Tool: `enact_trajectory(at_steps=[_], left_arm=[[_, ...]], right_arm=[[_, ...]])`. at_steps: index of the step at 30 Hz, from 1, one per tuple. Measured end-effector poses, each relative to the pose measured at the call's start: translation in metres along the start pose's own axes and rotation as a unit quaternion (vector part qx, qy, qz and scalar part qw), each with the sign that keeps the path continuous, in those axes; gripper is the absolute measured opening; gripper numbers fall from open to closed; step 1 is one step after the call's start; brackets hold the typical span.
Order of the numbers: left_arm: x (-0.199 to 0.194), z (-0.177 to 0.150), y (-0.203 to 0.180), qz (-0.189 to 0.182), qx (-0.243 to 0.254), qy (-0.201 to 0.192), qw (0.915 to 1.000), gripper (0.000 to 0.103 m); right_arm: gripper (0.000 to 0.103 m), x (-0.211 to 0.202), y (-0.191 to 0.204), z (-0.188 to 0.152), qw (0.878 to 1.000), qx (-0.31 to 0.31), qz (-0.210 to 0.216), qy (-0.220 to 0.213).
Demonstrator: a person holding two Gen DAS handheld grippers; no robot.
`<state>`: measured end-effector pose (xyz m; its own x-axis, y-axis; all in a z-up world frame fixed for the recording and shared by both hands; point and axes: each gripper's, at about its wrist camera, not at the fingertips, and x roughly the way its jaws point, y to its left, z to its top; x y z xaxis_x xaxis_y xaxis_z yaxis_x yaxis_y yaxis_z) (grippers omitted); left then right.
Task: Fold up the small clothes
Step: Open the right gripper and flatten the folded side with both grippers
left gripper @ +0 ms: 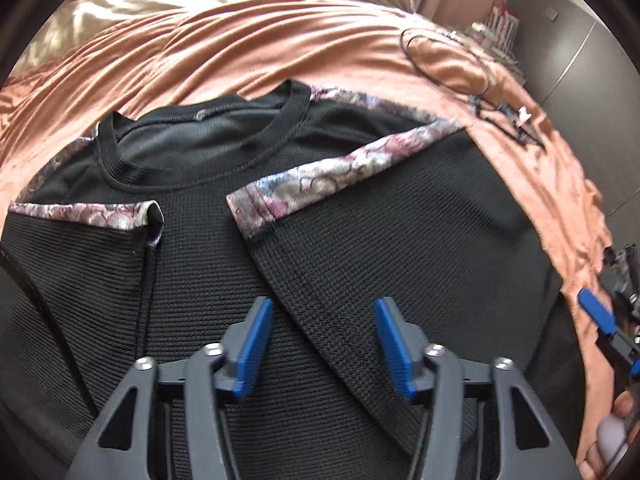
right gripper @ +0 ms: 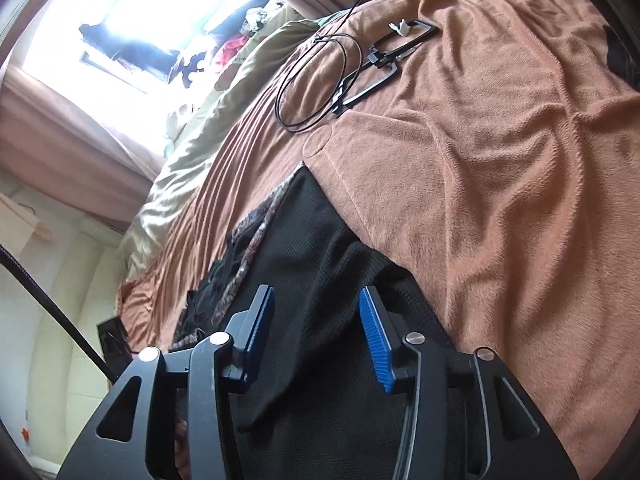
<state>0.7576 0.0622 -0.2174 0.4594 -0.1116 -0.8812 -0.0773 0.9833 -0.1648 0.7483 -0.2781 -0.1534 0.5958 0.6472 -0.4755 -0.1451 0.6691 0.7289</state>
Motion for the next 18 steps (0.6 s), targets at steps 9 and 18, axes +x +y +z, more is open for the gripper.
enact_trajectory(at_steps=[9, 18], left_arm=[[0.004, 0.003, 0.002, 0.041, 0.012, -0.011, 0.999, 0.038], [-0.001, 0.006, 0.003, 0.058, 0.003, -0.007, 0.9983, 0.038]], right_arm=[[0.041, 0.032, -0.006, -0.005, 1.0, 0.001, 0.009, 0.007], [0.012, 0.03, -0.02, -0.008, 0.998, 0.002, -0.061, 0.019]])
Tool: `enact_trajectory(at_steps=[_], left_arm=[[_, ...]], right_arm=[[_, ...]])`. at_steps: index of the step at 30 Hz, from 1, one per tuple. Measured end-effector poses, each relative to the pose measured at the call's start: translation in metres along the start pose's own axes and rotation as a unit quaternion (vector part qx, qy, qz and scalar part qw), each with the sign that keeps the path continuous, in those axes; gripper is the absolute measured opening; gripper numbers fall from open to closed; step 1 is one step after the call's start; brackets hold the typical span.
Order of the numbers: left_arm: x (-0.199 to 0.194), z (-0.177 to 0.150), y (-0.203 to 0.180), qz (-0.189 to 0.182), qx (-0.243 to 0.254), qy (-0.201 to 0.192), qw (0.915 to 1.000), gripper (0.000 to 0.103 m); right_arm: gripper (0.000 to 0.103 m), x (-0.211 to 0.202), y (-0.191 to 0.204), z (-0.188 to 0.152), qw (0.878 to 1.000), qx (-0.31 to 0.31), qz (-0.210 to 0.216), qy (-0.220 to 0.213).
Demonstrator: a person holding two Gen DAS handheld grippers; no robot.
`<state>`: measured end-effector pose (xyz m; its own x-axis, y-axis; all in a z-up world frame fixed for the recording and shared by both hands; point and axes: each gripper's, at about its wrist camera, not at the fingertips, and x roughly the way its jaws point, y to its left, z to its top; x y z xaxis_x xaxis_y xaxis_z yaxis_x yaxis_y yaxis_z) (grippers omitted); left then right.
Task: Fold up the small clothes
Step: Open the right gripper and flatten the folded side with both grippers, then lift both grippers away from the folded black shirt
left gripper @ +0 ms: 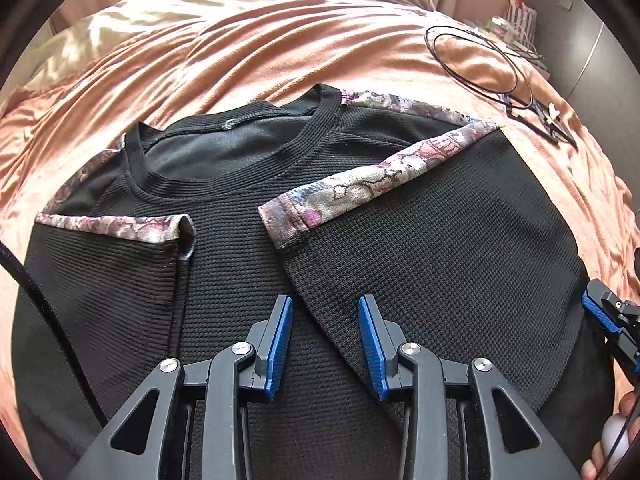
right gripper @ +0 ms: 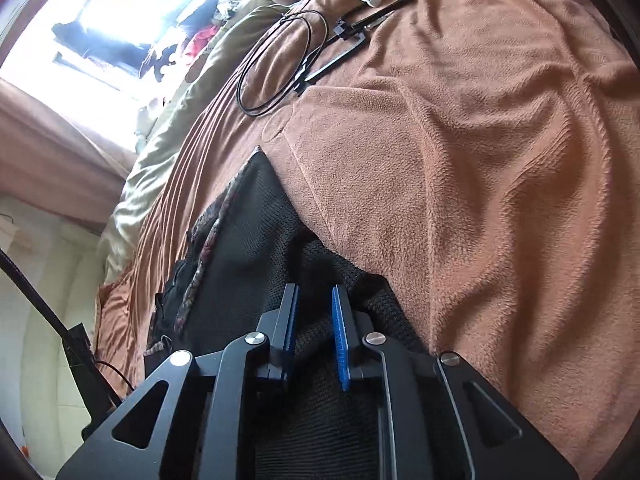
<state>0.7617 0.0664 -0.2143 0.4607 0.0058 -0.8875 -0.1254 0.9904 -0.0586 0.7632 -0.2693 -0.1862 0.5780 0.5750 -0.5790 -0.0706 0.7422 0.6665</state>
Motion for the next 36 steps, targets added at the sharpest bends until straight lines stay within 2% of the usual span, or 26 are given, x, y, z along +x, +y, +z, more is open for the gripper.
enact_trajectory(at_steps=[8, 15, 18, 19, 22, 25, 27, 28, 29, 30, 31, 32, 34, 36], left_arm=[[-0.038, -0.01, 0.018, -0.018, -0.016, -0.013, 0.9996, 0.038], [-0.099, -0.031, 0.043, -0.021, -0.023, -0.042, 0.9986, 0.038], [-0.13, -0.043, 0.055, -0.029, -0.027, -0.052, 0.9979, 0.038], [-0.14, -0.047, 0.06, -0.032, -0.028, -0.056, 0.9975, 0.038], [-0.171, -0.061, 0.073, -0.036, -0.029, -0.07, 0.9965, 0.038], [-0.199, -0.073, 0.087, -0.041, -0.032, -0.084, 0.9951, 0.042], [-0.216, -0.081, 0.095, -0.047, -0.041, -0.094, 0.9936, 0.052], [-0.226, -0.085, 0.099, -0.05, -0.045, -0.103, 0.9924, 0.06], [-0.238, -0.09, 0.104, -0.05, -0.049, -0.114, 0.991, 0.068], [-0.247, -0.095, 0.107, -0.049, -0.049, -0.123, 0.99, 0.072], [-0.256, -0.1, 0.109, -0.047, -0.048, -0.131, 0.9891, 0.083], [-0.266, -0.106, 0.112, -0.045, -0.046, -0.139, 0.9882, 0.092], [-0.285, -0.119, 0.117, -0.04, -0.042, -0.156, 0.986, 0.1], [-0.302, -0.131, 0.122, -0.039, -0.045, -0.165, 0.9845, 0.102]], right_arm=[[0.012, -0.031, 0.014, 0.005, 1.0, -0.017, 0.016, -0.009], [0.013, -0.07, 0.025, -0.009, 0.998, -0.017, 0.051, -0.026], [0.013, -0.1, 0.031, -0.02, 0.996, -0.019, 0.07, -0.048], [0.016, -0.109, 0.033, -0.024, 0.996, -0.025, 0.069, -0.052], [0.016, -0.128, 0.039, -0.039, 0.995, -0.046, 0.068, -0.046], [0.016, -0.146, 0.05, -0.057, 0.995, -0.085, 0.04, -0.037], [0.021, -0.159, 0.059, -0.066, 0.994, -0.106, 0.023, -0.031], [0.029, -0.168, 0.064, -0.071, 0.992, -0.119, 0.015, -0.034], [0.042, -0.177, 0.07, -0.075, 0.991, -0.132, 0.01, -0.038], [0.05, -0.188, 0.078, -0.077, 0.989, -0.145, 0.004, -0.043], [0.066, -0.197, 0.084, -0.082, 0.986, -0.158, -0.001, -0.051], [0.076, -0.208, 0.09, -0.087, 0.984, -0.171, -0.006, -0.059], [0.082, -0.228, 0.101, -0.101, 0.978, -0.2, -0.017, -0.065], [0.082, -0.244, 0.108, -0.113, 0.974, -0.217, -0.018, -0.06]])
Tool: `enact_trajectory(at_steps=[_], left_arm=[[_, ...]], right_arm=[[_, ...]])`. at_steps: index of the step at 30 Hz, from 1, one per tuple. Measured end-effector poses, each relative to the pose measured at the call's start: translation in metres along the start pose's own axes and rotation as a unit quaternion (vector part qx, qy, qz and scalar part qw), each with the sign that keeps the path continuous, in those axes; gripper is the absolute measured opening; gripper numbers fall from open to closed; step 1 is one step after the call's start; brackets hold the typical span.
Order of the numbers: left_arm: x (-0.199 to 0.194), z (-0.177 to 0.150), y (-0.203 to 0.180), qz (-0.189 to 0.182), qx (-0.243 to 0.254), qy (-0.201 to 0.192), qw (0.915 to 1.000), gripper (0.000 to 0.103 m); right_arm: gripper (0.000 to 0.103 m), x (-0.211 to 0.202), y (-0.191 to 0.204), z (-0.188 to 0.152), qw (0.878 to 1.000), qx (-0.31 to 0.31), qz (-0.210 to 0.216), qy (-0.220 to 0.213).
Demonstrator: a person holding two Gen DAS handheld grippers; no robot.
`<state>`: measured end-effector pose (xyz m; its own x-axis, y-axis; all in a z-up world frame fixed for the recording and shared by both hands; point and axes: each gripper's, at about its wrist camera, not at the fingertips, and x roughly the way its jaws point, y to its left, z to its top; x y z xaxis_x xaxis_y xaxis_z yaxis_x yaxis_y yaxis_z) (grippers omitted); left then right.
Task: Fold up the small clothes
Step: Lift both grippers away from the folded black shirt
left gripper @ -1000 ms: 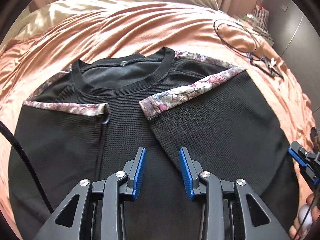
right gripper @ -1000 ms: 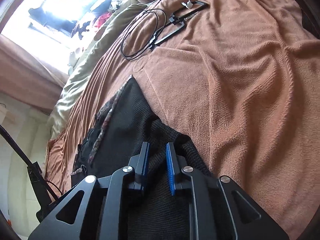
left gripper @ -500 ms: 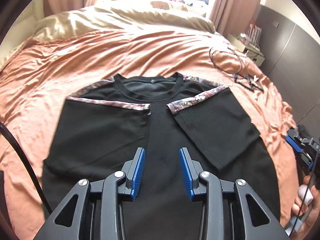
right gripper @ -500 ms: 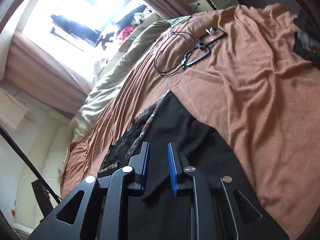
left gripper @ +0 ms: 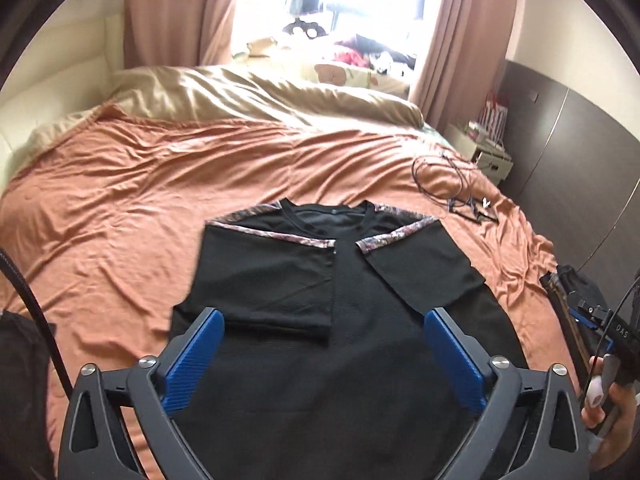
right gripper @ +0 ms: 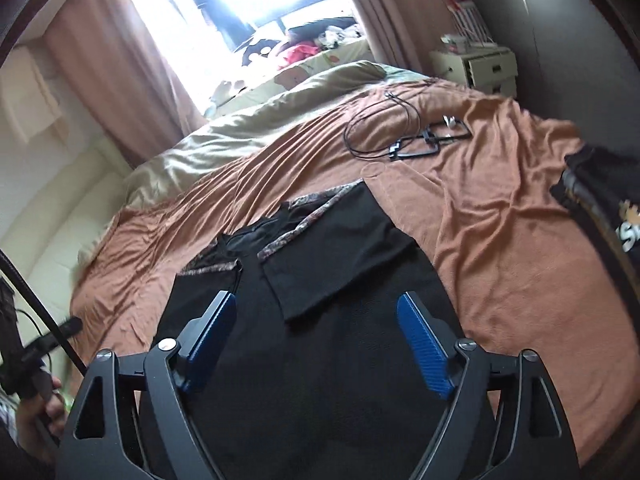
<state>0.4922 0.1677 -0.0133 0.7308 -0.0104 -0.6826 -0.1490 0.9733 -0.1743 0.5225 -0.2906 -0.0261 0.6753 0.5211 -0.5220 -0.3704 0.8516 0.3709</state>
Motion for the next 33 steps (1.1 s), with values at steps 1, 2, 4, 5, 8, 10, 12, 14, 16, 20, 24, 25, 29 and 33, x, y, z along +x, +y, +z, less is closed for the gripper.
enact_trajectory(at_steps=[1, 2, 4, 5, 8, 10, 12, 14, 16, 20, 24, 25, 29, 33], left_arm=[[-0.009, -0.002, 0.003, 0.001, -0.004, -0.001, 1.0, 0.102], [-0.019, -0.005, 0.006, 0.003, -0.006, -0.003, 1.0, 0.102], [-0.037, -0.012, 0.009, 0.008, -0.004, -0.008, 0.9999, 0.102], [-0.048, -0.015, 0.011, 0.01, -0.001, -0.014, 0.9999, 0.102], [-0.079, -0.028, 0.014, 0.018, 0.011, -0.033, 0.9992, 0.102], [-0.098, -0.035, 0.017, 0.023, 0.02, -0.048, 0.9984, 0.102], [-0.119, -0.044, 0.019, 0.03, 0.028, -0.066, 0.997, 0.102], [-0.137, -0.052, 0.02, 0.034, 0.032, -0.08, 0.9957, 0.102], [-0.155, -0.062, 0.023, 0.035, 0.036, -0.086, 0.995, 0.102], [-0.181, -0.084, 0.026, 0.047, 0.043, -0.094, 0.9936, 0.102], [-0.2, -0.107, 0.032, 0.046, 0.037, -0.097, 0.9935, 0.102], [-0.203, -0.112, 0.034, 0.044, 0.032, -0.095, 0.994, 0.102], [-0.221, -0.133, 0.043, 0.04, 0.02, -0.089, 0.995, 0.102], [-0.234, -0.156, 0.052, 0.046, 0.011, -0.09, 0.9949, 0.103]], right_arm=[[0.082, -0.009, 0.004, -0.003, 1.0, -0.005, 0.002, 0.0], [0.082, -0.019, 0.008, -0.005, 1.0, -0.01, 0.007, -0.002], [0.083, -0.041, 0.018, -0.009, 0.999, -0.021, 0.021, -0.012], [0.083, -0.052, 0.018, -0.013, 0.999, -0.025, 0.023, -0.018], [0.083, -0.088, 0.017, -0.022, 0.997, -0.038, 0.023, -0.057], [0.083, -0.114, 0.017, -0.033, 0.995, -0.049, 0.019, -0.087], [0.083, -0.14, 0.016, -0.044, 0.991, -0.06, 0.021, -0.115], [0.083, -0.165, 0.015, -0.056, 0.988, -0.071, 0.013, -0.14], [0.083, -0.185, 0.015, -0.067, 0.984, -0.087, -0.002, -0.155], [0.083, -0.218, 0.014, -0.091, 0.98, -0.121, -0.004, -0.155], [0.083, -0.232, 0.008, -0.111, 0.984, -0.134, 0.0, -0.117], [0.083, -0.235, 0.007, -0.114, 0.985, -0.136, 0.004, -0.106], [0.097, -0.255, 0.002, -0.132, 0.984, -0.149, -0.015, -0.092], [0.103, -0.272, 0.0, -0.143, 0.983, -0.152, -0.037, -0.094]])
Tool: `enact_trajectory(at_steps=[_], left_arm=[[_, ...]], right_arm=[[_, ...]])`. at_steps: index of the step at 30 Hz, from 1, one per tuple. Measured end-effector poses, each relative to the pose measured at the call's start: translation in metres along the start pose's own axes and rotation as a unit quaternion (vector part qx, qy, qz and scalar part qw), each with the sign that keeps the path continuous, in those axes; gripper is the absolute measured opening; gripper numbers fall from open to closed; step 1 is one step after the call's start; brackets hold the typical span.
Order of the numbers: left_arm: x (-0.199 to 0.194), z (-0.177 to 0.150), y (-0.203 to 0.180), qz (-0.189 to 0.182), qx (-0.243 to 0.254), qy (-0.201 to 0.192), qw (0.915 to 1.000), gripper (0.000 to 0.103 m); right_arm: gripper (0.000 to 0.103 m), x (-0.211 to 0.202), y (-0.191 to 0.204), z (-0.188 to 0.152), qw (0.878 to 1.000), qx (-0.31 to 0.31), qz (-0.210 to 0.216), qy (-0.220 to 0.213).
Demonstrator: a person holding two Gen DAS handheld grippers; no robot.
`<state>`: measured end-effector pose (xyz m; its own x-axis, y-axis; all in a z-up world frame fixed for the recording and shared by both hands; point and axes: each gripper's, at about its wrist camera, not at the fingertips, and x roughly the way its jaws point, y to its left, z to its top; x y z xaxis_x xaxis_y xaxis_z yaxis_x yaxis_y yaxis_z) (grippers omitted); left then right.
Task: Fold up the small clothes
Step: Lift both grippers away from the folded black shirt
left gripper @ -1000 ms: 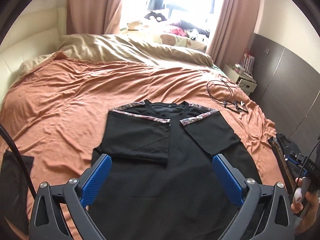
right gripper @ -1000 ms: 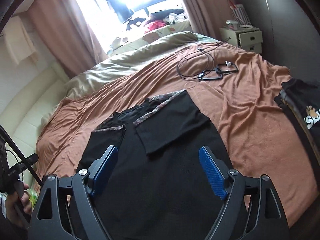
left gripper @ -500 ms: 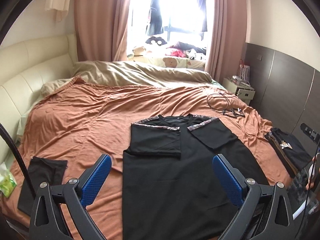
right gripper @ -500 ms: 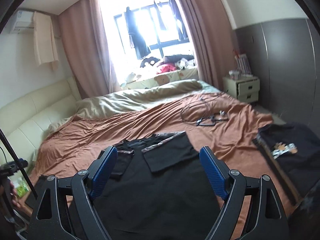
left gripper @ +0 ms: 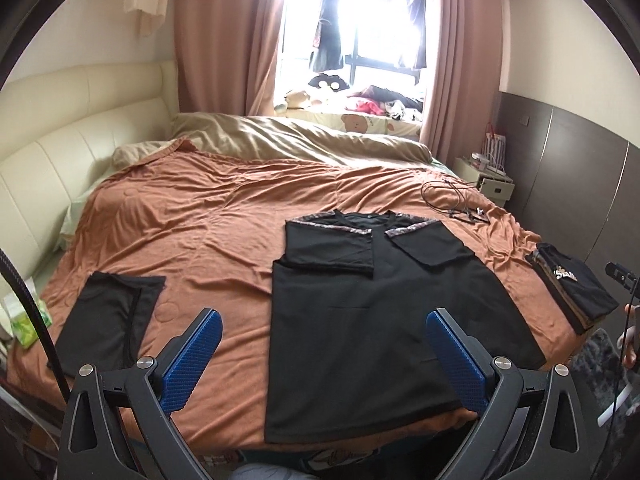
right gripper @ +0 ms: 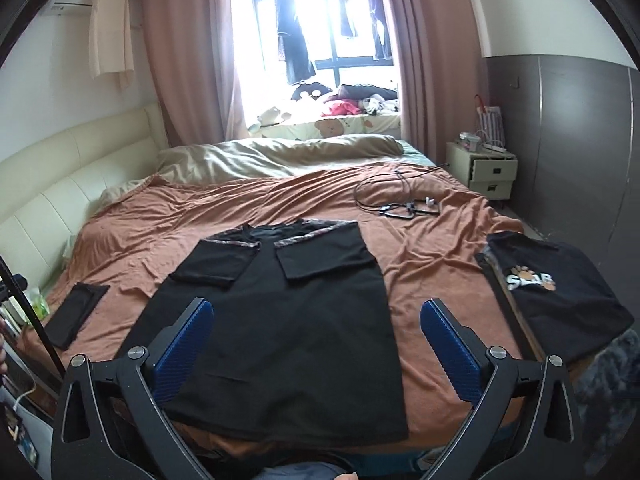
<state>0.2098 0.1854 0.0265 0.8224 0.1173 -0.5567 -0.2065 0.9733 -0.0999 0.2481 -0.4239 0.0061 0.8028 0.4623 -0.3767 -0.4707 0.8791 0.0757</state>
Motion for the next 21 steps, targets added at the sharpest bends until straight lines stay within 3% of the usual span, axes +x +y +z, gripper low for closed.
enact_trajectory(at_steps=[8, 21], left_arm=[[-0.021, -0.041, 0.015, 0.008, -0.02, 0.005, 0.9998, 0.103], [-0.062, -0.11, 0.028, 0.033, -0.039, 0.004, 0.9987, 0.103]], right_arm=[[0.103, -0.012, 0.006, -0.008, 1.0, 0.001, 0.001, 0.014], [0.103, -0.048, -0.016, -0.051, 0.999, 0.026, 0.001, 0.021]])
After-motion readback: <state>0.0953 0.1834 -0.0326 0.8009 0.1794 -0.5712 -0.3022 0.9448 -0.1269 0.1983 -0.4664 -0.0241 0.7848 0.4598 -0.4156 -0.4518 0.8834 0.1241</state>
